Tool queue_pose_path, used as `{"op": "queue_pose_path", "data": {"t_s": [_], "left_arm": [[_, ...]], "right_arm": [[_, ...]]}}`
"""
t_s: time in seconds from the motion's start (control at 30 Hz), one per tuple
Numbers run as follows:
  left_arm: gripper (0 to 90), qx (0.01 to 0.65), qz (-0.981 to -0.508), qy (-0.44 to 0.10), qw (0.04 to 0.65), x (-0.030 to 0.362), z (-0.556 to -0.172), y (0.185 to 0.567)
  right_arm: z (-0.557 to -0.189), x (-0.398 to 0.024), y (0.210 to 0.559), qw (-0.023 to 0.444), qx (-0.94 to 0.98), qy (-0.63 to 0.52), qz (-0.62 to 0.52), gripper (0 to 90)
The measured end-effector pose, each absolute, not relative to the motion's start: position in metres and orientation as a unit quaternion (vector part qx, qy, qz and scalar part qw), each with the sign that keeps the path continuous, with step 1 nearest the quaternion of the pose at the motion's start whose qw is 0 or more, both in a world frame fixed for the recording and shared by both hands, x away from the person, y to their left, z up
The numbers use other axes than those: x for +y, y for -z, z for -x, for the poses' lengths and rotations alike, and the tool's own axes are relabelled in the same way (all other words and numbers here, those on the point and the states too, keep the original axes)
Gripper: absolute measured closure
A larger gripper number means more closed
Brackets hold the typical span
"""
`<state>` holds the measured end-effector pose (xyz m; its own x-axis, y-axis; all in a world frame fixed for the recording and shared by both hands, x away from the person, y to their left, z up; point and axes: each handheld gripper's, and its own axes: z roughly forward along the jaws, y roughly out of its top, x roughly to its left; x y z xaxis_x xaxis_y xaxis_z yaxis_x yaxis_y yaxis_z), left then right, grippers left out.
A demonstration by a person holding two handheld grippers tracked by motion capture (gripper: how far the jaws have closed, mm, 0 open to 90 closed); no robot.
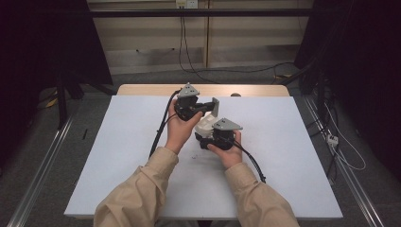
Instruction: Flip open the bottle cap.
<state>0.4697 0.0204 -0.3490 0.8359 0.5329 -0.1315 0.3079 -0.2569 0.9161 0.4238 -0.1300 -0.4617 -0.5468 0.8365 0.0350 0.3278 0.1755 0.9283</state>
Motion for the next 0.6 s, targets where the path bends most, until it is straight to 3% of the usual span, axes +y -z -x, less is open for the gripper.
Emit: {"op": "queue_pose_path", "data": {"t_s": [0.6], "left_arm": [[89.9,0.268,-0.790,-0.098,0.543,0.0129,-0.4764,0.3481]], "right_arm": [[-0.4238,-0.1299,0.4617,0.254,0.723,-0.500,-0.403,18.9]]}}
